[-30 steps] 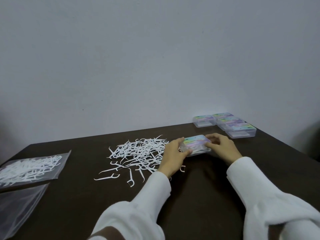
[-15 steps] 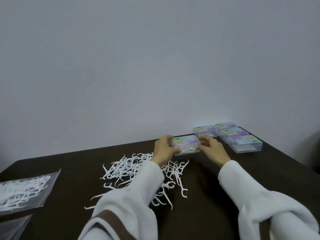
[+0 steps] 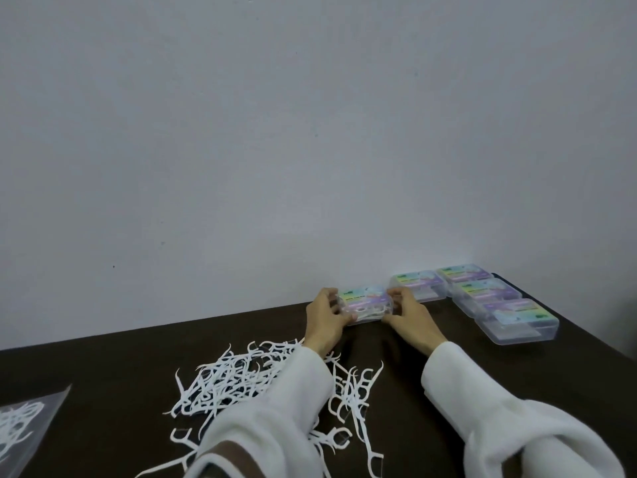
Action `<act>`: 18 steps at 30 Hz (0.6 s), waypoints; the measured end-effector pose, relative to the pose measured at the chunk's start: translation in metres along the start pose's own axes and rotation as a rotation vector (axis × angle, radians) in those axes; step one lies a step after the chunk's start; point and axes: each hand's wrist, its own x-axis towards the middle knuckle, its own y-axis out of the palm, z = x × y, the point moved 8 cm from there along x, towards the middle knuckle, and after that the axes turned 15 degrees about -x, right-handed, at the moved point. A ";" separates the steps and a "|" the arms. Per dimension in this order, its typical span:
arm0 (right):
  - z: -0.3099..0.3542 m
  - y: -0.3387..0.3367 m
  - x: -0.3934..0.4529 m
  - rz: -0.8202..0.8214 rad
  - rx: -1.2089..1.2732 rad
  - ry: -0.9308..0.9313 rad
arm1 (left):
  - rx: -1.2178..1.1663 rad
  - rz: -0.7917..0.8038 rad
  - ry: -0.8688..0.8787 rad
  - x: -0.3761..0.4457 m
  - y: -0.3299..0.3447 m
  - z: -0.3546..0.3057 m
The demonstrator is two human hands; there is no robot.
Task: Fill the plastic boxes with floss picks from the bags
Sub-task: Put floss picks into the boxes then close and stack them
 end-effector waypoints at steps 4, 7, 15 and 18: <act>-0.001 0.005 0.008 -0.038 -0.083 -0.048 | 0.035 -0.060 0.072 0.008 -0.004 0.001; -0.001 0.009 0.008 -0.052 -0.205 -0.094 | 0.093 -0.107 0.126 0.009 -0.008 -0.001; -0.002 0.016 0.012 0.012 -0.291 -0.098 | 0.142 -0.158 0.107 0.011 -0.008 0.004; -0.002 0.015 0.012 -0.003 -0.311 -0.120 | 0.155 -0.154 0.111 0.010 -0.009 0.004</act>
